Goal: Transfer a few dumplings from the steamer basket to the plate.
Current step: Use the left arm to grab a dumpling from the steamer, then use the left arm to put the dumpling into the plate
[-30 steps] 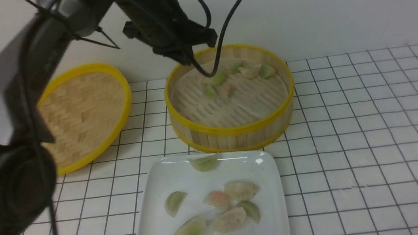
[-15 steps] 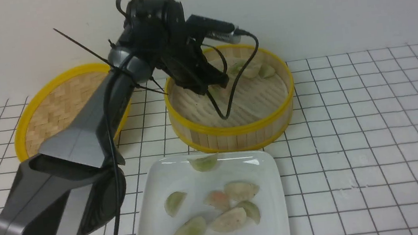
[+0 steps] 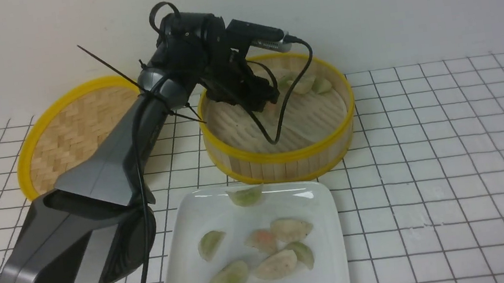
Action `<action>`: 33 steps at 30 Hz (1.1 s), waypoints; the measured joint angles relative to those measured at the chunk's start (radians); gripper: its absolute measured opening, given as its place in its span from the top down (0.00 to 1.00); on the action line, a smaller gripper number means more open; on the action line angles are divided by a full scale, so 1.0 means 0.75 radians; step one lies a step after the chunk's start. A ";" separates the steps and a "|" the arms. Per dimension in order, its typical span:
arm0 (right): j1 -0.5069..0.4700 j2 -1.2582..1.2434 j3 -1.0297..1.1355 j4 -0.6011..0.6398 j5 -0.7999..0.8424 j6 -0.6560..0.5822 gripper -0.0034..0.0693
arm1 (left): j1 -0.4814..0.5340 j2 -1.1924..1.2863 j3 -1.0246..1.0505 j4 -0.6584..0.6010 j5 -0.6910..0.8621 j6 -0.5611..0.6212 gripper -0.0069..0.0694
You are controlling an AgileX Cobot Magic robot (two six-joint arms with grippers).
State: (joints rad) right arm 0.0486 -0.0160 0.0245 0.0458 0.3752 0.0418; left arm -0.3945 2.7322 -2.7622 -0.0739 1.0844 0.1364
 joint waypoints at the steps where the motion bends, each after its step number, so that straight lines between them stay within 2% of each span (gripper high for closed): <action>1: 0.000 0.000 0.000 0.000 0.000 0.000 0.97 | 0.000 0.006 0.000 0.000 -0.002 0.011 0.37; 7: 0.000 0.000 0.000 0.000 0.000 0.000 0.97 | 0.000 0.032 0.000 -0.010 -0.016 0.034 0.40; 11: 0.000 0.000 0.000 0.000 0.000 0.000 0.97 | 0.000 0.039 -0.006 -0.033 -0.020 0.034 0.53; 15: 0.000 0.000 0.000 0.000 0.000 0.000 0.97 | 0.000 0.027 -0.006 -0.042 0.011 0.034 0.53; 19: 0.000 0.000 0.000 0.000 0.000 0.000 0.97 | 0.000 -0.026 0.001 -0.027 0.146 0.035 0.53; 20: 0.000 0.000 0.000 0.001 0.000 0.000 0.97 | 0.000 -0.096 0.006 -0.016 0.203 0.035 0.53; 26: 0.000 0.000 0.000 0.001 0.000 0.000 0.97 | 0.000 -0.390 0.048 -0.022 0.221 -0.002 0.53; 29: 0.000 0.000 0.000 0.001 0.000 0.000 0.97 | -0.002 -0.614 0.276 -0.063 0.217 -0.029 0.53; 31: 0.000 0.000 0.000 0.001 0.000 0.000 0.97 | -0.023 -0.875 0.632 -0.097 0.213 -0.048 0.53; 32: 0.000 0.000 0.000 0.001 0.000 0.000 0.97 | -0.025 -0.892 0.728 -0.103 0.213 -0.050 0.53; 33: 0.000 0.000 0.000 0.001 0.000 0.000 0.97 | -0.048 -1.034 1.033 -0.138 0.216 -0.051 0.53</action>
State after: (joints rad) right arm 0.0486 -0.0160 0.0245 0.0468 0.3755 0.0418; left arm -0.4309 1.9565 -1.9875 -0.1772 1.2467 0.0978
